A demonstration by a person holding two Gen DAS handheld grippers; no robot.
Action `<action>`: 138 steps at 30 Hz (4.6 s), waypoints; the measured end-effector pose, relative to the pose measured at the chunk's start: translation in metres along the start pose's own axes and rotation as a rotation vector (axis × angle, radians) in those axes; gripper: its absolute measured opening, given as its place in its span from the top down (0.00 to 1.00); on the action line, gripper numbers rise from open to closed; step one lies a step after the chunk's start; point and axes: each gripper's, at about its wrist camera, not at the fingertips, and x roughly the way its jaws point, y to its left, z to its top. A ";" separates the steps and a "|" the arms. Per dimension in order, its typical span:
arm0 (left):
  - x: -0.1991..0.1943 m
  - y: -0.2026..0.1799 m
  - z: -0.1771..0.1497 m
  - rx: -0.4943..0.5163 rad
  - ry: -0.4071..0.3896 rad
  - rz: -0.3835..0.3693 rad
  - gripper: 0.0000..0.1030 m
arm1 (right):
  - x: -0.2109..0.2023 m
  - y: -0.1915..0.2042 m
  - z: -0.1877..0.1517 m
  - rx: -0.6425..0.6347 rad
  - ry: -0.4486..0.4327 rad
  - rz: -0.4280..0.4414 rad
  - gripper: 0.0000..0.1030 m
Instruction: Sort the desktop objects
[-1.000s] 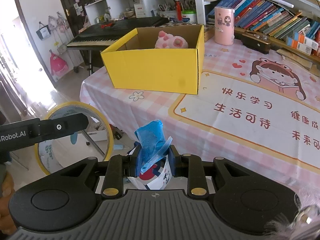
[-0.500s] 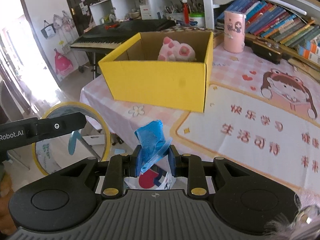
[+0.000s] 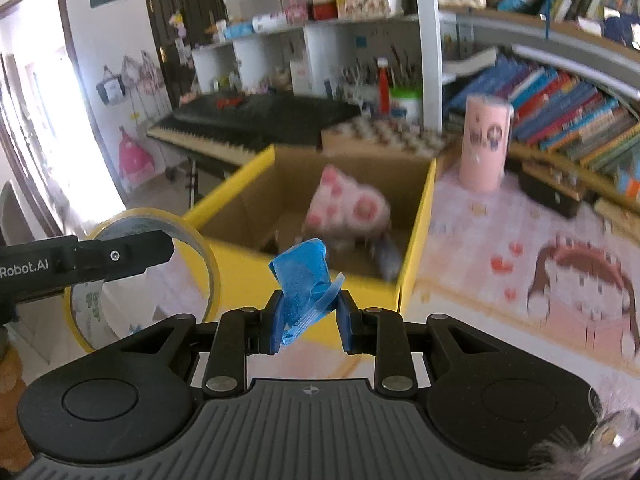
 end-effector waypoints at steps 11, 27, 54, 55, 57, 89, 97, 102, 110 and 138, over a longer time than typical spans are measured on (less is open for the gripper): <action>0.061 -0.011 0.026 0.035 -0.029 0.071 0.62 | 0.059 -0.022 0.044 -0.142 0.024 0.026 0.76; 0.146 -0.001 0.011 0.122 0.125 0.235 0.76 | 0.149 -0.037 0.056 -0.331 0.209 0.061 0.76; 0.127 -0.026 0.001 0.301 0.064 0.246 0.32 | 0.146 -0.029 0.048 -0.414 0.198 -0.001 0.44; 0.120 -0.030 0.001 0.312 0.040 0.230 0.30 | 0.140 -0.030 0.048 -0.396 0.180 -0.014 0.43; 0.108 -0.038 0.001 0.323 0.008 0.216 0.23 | 0.126 -0.031 0.047 -0.365 0.138 -0.043 0.38; -0.049 -0.046 -0.090 0.384 -0.031 0.077 0.00 | -0.074 0.012 -0.111 0.062 -0.149 -0.449 0.26; -0.071 -0.048 -0.112 0.414 -0.022 0.069 0.00 | -0.106 0.018 -0.154 0.155 -0.156 -0.545 0.22; -0.072 -0.053 -0.119 0.434 -0.020 0.080 0.00 | -0.117 0.018 -0.164 0.177 -0.154 -0.570 0.17; -0.076 -0.061 -0.132 0.457 0.013 0.051 0.00 | -0.127 0.019 -0.175 0.191 -0.135 -0.578 0.03; -0.078 -0.069 -0.144 0.477 0.069 0.049 0.00 | -0.139 0.013 -0.187 0.222 -0.110 -0.598 0.00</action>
